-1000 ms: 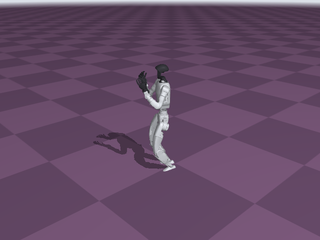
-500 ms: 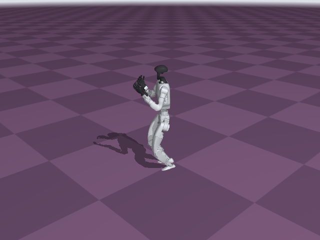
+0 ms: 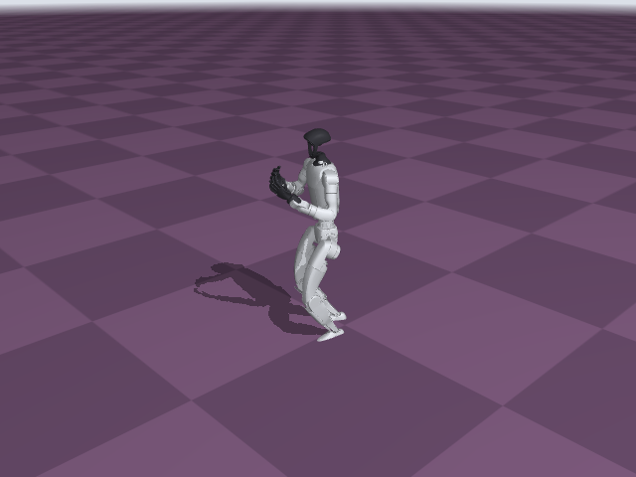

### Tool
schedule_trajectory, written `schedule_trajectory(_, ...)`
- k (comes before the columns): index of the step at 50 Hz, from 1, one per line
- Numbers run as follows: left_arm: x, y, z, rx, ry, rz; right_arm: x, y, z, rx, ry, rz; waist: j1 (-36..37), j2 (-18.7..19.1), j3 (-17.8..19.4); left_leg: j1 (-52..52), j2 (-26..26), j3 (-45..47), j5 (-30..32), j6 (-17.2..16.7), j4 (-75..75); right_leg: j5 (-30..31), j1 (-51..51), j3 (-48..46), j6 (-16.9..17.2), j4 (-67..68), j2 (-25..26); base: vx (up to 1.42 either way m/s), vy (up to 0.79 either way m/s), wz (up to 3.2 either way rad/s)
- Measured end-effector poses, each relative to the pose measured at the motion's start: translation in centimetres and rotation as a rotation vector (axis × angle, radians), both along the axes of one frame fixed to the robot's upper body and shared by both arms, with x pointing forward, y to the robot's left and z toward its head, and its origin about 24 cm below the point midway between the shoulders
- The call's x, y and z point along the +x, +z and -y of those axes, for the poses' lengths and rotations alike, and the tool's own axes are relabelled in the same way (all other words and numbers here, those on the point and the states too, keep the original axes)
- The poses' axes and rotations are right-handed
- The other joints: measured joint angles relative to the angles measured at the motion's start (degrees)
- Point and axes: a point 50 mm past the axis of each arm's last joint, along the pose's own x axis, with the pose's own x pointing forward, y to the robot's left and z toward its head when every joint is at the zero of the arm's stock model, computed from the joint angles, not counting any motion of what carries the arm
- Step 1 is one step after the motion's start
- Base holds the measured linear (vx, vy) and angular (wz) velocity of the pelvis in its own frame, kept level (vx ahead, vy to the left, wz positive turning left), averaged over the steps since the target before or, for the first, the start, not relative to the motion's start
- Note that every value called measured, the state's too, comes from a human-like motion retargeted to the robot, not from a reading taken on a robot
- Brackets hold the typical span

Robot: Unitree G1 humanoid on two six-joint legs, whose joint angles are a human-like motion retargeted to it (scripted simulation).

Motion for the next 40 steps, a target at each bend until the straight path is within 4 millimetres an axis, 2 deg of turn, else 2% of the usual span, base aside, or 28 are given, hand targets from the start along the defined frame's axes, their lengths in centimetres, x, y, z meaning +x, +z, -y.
schedule_trajectory(5, -0.5, 1.6, 0.6, 0.033, -0.060, 0.110, -0.1, 0.6, -0.2, -0.095, -0.009, 0.083, 1.7, 2.1, 1.1, -4.6, 1.8, -1.1, -1.1, -3.9, 5.4, -0.2, 0.4, -5.0, -1.2, -1.6, 1.0, -0.10, -0.10, 0.75)
schedule_trajectory(10, -0.7, 2.8, 1.7, 0.085, -0.100, 0.192, -0.2, 1.5, -0.3, -0.164, -0.019, 0.171, 2.2, 5.2, 0.7, -6.6, 6.8, 0.7, -3.3, -5.4, 11.0, 0.8, 1.0, -10.6, -1.9, -6.6, 2.4, -0.04, -0.05, 0.83)
schedule_trajectory(13, -0.6, 2.9, 2.3, 0.107, -0.113, 0.212, -0.2, 1.7, -0.1, -0.177, -0.040, 0.199, 2.4, 7.3, 0.0, -6.1, 8.6, 2.1, -3.9, -6.6, 11.2, 2.2, 1.8, -13.6, -2.2, -10.1, 3.4, 0.01, 0.00, 0.79)
schedule_trajectory(17, -0.3, 2.8, 3.2, 0.126, -0.118, 0.219, -0.3, 1.8, 0.4, -0.175, -0.084, 0.217, 2.4, 9.5, -1.3, -4.8, 8.3, 3.8, -3.6, -8.1, 6.7, 4.2, 3.0, -16.8, -1.9, -14.2, 3.5, 0.02, 0.04, 0.76)
schedule_trajectory(22, 0.0, 2.2, 3.8, 0.146, -0.102, 0.206, 0.0, 1.3, 1.3, -0.166, -0.167, 0.213, 1.5, 11.1, -2.4, -3.0, 5.7, 5.3, -3.3, -8.4, -0.1, 4.9, 2.9, -19.5, -1.2, -14.0, 1.0, 0.03, 0.09, 0.62)
schedule_trajectory(23, 0.1, 2.1, 3.9, 0.152, -0.091, 0.202, 0.1, 1.3, 1.6, -0.166, -0.195, 0.216, 1.1, 10.7, -2.8, -2.1, 3.7, 5.6, -2.8, -8.0, -3.0, 4.6, 3.1, -19.6, -1.0, -14.4, -0.1, 0.06, 0.11, 0.54)
schedule_trajectory(28, 0.7, 1.1, 3.1, 0.202, 0.008, 0.159, 0.7, 0.7, 3.3, -0.160, -0.332, 0.207, -1.3, 10.7, -2.3, 0.0, 0.7, 6.2, -3.9, -7.1, -5.1, 2.6, 1.0, -18.3, -0.8, -7.0, -4.2, 0.03, 0.12, 0.26)
schedule_trajectory(31, 1.0, 0.8, 1.9, 0.237, 0.121, 0.148, 0.9, 0.4, 4.8, -0.170, -0.449, 0.223, -4.8, 8.9, -1.5, 2.2, -3.1, 7.0, -3.9, -5.8, -7.2, 1.7, -1.7, -13.0, -0.3, 0.9, -7.4, 0.04, 0.12, 0.27)
schedule_trajectory(33, 1.0, 1.1, 0.9, 0.272, 0.230, 0.159, 0.8, 0.7, 5.7, -0.167, -0.535, 0.260, -8.0, 5.1, -1.2, 5.3, -9.0, 8.5, -1.9, -4.1, -13.5, 2.3, -4.9, -9.3, 0.2, 8.3, -13.1, 0.05, 0.12, 0.21)
schedule_trajectory(35, 1.0, 1.2, -0.1, 0.299, 0.314, 0.161, 0.7, 0.9, 6.6, -0.160, -0.608, 0.282, -10.6, 3.3, -1.0, 6.6, -11.1, 9.5, -1.2, -3.9, -15.1, 3.3, -7.1, -7.7, -0.3, 13.0, -16.9, 0.03, 0.07, -0.02)
schedule_trajectory(37, 0.9, 1.6, -1.0, 0.320, 0.402, 0.178, 0.6, 1.4, 7.2, -0.133, -0.669, 0.311, -13.1, 2.0, -1.9, 8.3, -13.6, 9.8, 1.2, -3.4, -20.6, 3.8, -10.3, -5.2, -0.2, 12.6, -17.6, 0.05, 0.05, -0.05)
schedule_trajectory(40, 0.7, 2.1, -1.5, 0.312, 0.463, 0.193, 0.6, 1.8, 7.8, -0.108, -0.731, 0.331, -14.9, 2.0, -3.2, 9.1, -13.7, 10.0, 3.2, -3.6, -23.6, 5.3, -13.2, -2.8, 0.1, 7.7, -15.7, 0.01, 0.00, -0.07)
